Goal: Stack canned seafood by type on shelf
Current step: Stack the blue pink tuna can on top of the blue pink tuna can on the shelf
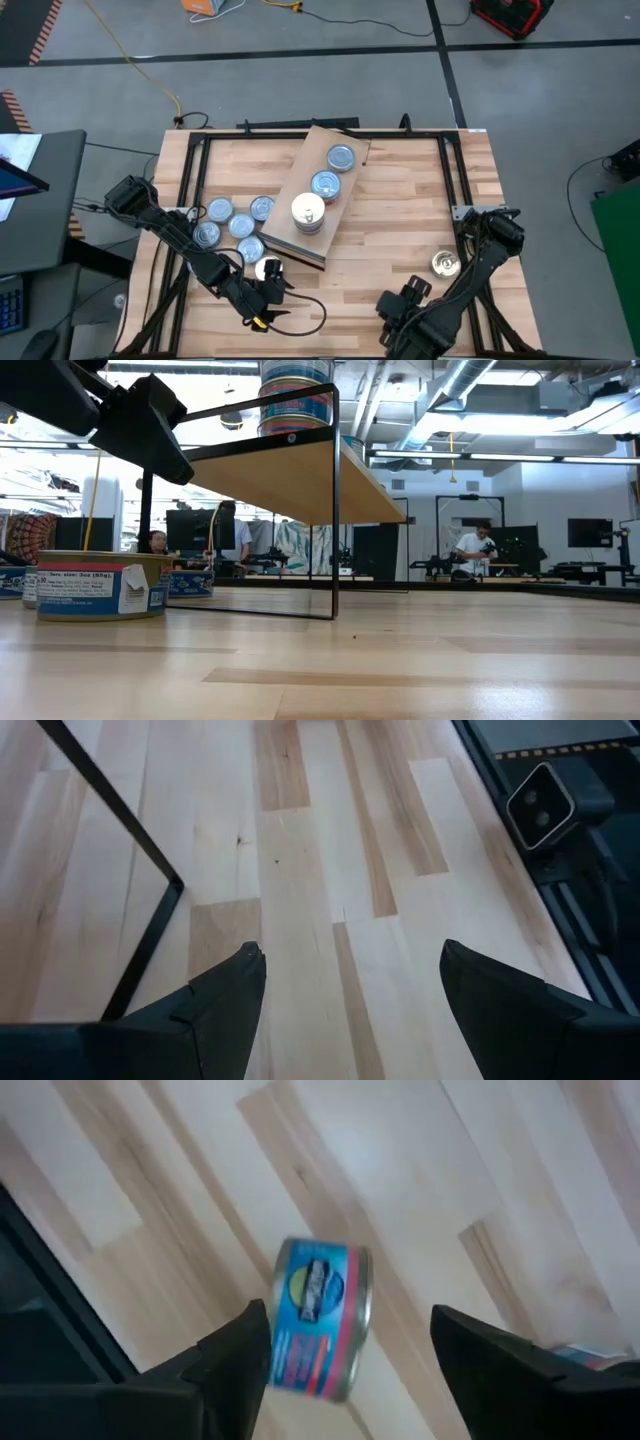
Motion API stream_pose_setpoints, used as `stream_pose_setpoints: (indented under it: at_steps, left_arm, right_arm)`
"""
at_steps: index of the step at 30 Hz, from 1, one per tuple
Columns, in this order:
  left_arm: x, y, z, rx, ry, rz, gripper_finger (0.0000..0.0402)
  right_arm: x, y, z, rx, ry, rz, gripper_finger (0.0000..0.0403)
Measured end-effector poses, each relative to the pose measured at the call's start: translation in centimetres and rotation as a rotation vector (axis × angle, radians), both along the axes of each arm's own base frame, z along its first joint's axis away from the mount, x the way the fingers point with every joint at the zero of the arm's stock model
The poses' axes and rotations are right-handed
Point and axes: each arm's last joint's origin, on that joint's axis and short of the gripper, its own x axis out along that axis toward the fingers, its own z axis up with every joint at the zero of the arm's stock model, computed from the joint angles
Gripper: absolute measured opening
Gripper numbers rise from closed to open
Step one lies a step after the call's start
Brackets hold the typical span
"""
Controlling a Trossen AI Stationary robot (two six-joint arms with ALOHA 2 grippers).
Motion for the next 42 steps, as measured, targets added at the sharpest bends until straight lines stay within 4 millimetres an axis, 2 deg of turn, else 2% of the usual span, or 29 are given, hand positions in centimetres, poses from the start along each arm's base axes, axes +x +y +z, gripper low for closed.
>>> stream_pose_setpoints:
  at_steps: [7,13,18,23,29,34,42]
  left_arm:
    - [-0.3,0.2,-0.4,0.025,0.047,0.011,0.0290]
    - [-0.3,0.2,-0.5,0.002,0.059,0.025,0.0290]
    - [-0.3,0.2,-0.5,-0.035,0.071,0.033,0.0290]
    - [-0.4,0.1,-0.4,-0.050,0.082,0.021,0.0290]
    - [0.1,-0.6,1.5,-0.058,0.084,0.002,0.0290]
    - [0.1,-1.8,3.5,-0.031,0.046,-0.047,0.0290]
    - [0.4,-2.5,5.2,0.100,-0.067,-0.073,0.0290]
  right_arm:
    - [1.0,-0.2,-0.1,0.083,0.020,-0.019,0.0393]
    - [1.1,-0.6,-0.7,0.103,0.058,-0.059,0.0382]
    - [0.4,-1.0,-2.6,0.099,0.148,-0.097,0.0385]
    - [0.7,-0.9,-4.3,0.177,0.161,-0.085,0.0386]
    - [0.7,-1.9,-5.9,0.152,0.184,-0.099,0.0383]
    - [0.4,-2.6,-7.0,0.113,0.222,-0.074,0.0346]
    - [0.0,-2.5,-6.3,0.078,0.262,0.035,0.0225]
